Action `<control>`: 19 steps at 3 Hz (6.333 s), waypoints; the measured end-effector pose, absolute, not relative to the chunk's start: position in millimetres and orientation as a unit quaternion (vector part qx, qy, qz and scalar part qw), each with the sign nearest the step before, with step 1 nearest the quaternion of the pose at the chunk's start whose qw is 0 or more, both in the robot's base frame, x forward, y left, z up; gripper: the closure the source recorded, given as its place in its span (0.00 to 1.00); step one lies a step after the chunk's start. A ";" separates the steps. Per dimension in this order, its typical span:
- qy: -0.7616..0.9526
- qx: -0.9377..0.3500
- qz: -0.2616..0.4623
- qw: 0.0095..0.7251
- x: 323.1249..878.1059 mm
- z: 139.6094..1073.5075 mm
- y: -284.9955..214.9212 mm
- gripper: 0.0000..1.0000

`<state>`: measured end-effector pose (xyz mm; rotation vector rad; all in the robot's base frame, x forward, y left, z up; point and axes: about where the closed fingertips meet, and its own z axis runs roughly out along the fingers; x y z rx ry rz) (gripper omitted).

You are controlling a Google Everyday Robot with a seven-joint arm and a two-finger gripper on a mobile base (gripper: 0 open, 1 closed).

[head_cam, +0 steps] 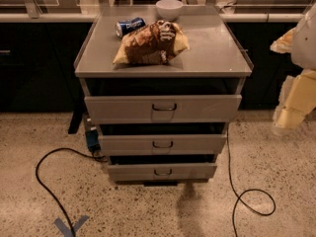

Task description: Open bottom drawer

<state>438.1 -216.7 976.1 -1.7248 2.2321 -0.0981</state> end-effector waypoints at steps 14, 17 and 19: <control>0.894 -0.377 0.183 0.156 377.7 388.6 -102.7 0.00; 0.864 -0.354 0.195 0.298 460.0 307.1 -78.6 0.00; 0.832 -0.368 0.216 0.353 517.3 272.9 -88.8 0.00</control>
Offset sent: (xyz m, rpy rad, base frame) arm -0.0009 0.0046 -0.0301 0.0550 0.0052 0.0023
